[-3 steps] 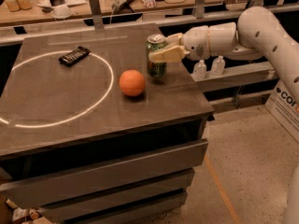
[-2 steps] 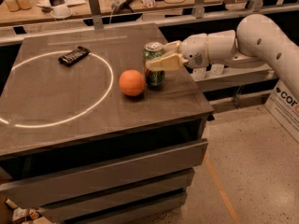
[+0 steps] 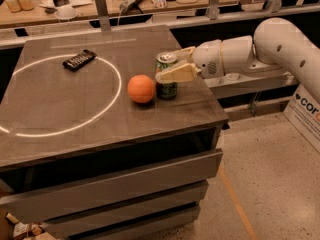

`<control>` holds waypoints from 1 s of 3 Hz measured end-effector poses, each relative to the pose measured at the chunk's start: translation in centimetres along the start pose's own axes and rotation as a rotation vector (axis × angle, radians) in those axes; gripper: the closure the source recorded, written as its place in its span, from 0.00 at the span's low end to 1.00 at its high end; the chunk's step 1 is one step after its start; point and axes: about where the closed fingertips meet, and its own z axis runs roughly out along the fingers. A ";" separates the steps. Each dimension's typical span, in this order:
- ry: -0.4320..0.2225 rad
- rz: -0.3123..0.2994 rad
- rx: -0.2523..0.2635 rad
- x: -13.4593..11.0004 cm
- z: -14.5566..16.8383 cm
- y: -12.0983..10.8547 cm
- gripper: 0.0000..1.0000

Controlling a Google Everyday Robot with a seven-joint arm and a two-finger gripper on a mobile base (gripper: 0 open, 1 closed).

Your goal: Move green can near orange

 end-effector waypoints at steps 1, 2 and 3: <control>0.005 -0.012 0.054 0.3 -0.8 -0.3 0.00; 0.002 -0.020 0.197 0.4 -4.1 -0.9 0.00; 0.051 0.026 0.440 2.3 -10.8 -1.6 0.00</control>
Offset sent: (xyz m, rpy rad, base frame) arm 0.0140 -0.1359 0.0337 -0.0321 -0.1987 -0.5513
